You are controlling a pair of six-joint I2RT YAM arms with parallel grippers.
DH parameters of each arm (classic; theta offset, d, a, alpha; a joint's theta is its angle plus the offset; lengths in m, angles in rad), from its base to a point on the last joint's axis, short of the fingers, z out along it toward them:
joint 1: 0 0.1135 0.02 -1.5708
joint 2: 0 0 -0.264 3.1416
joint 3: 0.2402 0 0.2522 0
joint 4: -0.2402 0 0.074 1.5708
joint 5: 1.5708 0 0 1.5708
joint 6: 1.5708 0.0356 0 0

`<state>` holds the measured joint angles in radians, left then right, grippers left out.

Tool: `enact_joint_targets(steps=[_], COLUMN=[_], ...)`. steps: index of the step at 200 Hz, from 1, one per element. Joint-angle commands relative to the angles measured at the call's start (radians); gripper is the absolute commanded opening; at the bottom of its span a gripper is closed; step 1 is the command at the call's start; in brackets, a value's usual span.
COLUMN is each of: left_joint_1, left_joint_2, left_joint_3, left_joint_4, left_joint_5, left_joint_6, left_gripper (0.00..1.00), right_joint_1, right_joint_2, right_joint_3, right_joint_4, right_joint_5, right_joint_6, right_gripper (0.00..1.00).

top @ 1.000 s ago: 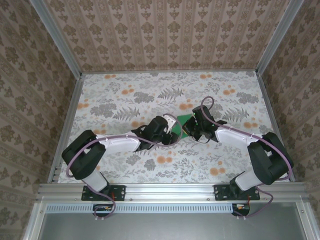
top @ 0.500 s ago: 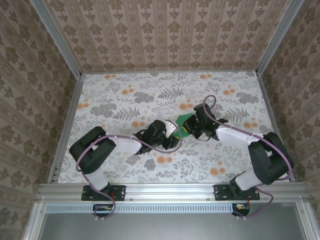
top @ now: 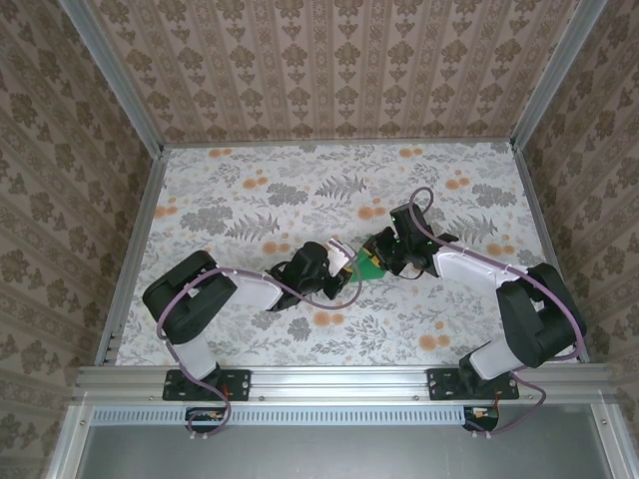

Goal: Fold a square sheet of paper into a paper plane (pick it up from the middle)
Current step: Fourth fold the wing at the center of the table.

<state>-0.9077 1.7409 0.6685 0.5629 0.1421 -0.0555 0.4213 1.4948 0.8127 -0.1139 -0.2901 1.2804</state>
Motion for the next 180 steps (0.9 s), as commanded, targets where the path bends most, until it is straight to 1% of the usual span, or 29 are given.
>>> enact_joint_targets(steps=[1, 12, 24, 41, 70, 120, 180], left_joint_1=[0.013, 0.015, 0.015, 0.015, 0.029, 0.070, 0.086], left_joint_2=[0.025, 0.026, 0.032, 0.041, 0.046, 0.048, 0.059], left_joint_3=[0.005, 0.012, 0.023, 0.039, 0.057, 0.063, 0.072], left_joint_4=[0.004, -0.012, -0.037, -0.075, -0.102, -0.083, -0.094], left_joint_5=[0.057, 0.070, 0.085, 0.091, 0.127, 0.201, 0.230], left_joint_6=[-0.041, -0.062, -0.074, -0.097, -0.173, -0.397, -0.527], left_gripper=[0.07, 0.07, 0.06, 0.05, 0.04, 0.02, 0.03], right_joint_1=[-0.022, -0.034, -0.048, -0.062, -0.064, -0.064, -0.062], right_joint_2=[0.008, 0.004, -0.001, -0.021, -0.058, -0.042, 0.067], right_joint_3=[0.045, 0.046, 0.035, 0.000, -0.053, -0.085, -0.024], right_joint_4=[-0.049, -0.047, -0.034, -0.006, 0.000, 0.019, 0.029], right_joint_5=[-0.064, -0.091, -0.127, -0.163, -0.155, -0.144, -0.167], right_joint_6=[-0.135, -0.202, -0.267, -0.325, -0.390, -0.480, -0.507], right_gripper=[0.42, 0.47, 0.49, 0.50, 0.51, 0.49, 0.43])
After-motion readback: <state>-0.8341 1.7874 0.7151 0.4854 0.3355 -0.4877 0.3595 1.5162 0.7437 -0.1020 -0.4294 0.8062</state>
